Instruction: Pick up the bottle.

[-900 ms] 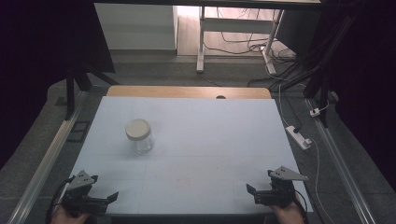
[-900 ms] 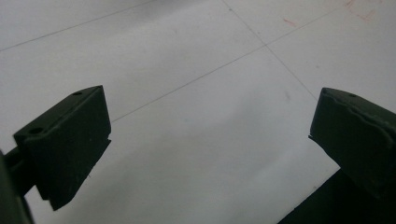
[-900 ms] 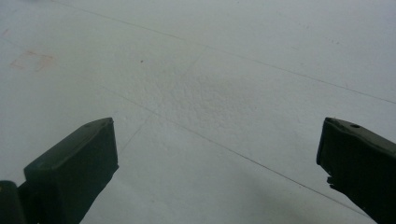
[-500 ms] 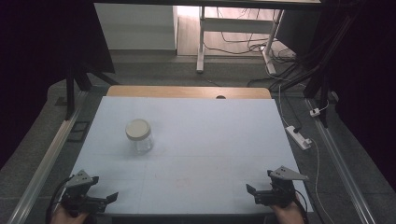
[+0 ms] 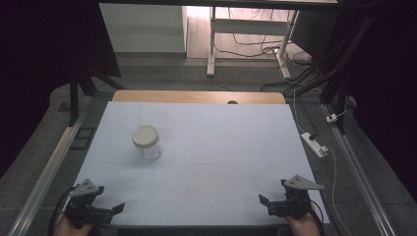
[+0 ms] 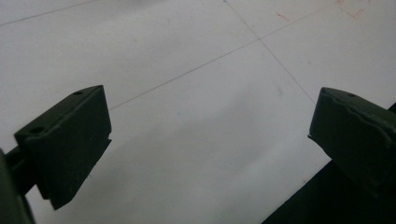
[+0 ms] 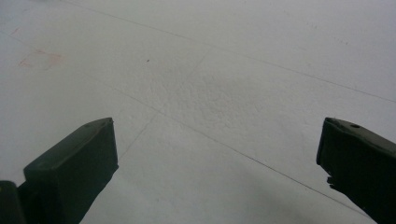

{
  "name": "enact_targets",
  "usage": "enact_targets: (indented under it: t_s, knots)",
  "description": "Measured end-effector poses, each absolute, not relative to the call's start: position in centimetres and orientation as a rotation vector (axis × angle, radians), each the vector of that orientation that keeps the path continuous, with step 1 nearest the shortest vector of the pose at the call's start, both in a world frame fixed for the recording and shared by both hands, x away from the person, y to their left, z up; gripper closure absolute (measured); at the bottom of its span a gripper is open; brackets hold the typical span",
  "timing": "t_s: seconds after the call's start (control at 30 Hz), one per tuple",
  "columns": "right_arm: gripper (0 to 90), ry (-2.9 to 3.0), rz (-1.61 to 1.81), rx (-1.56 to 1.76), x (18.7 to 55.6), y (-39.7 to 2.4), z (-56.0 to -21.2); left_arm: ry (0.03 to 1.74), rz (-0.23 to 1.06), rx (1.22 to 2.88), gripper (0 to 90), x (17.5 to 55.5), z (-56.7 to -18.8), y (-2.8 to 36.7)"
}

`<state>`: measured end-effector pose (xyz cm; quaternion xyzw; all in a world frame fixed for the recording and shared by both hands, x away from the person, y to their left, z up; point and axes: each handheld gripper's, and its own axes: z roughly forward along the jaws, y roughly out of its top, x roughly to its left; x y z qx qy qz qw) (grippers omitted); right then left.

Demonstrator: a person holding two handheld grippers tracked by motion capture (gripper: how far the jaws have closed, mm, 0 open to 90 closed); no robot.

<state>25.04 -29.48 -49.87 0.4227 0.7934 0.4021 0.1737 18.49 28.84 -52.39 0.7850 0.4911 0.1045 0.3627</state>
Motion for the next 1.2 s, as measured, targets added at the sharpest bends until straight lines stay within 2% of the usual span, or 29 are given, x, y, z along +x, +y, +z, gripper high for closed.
enact_targets:
  t_s: [1.0, 1.2]
  knots:
    - [0.0, 2.243, 1.151, 1.214, 25.1, -29.7, -49.9, 1.18, 0.368, 1.995, 0.0, 19.6, -51.3, 28.2]
    - [0.0, 2.242, 1.152, 1.217, 25.1, -29.7, -49.9, 1.155, 0.351, 1.994, 0.0, 20.2, -51.5, 28.3]
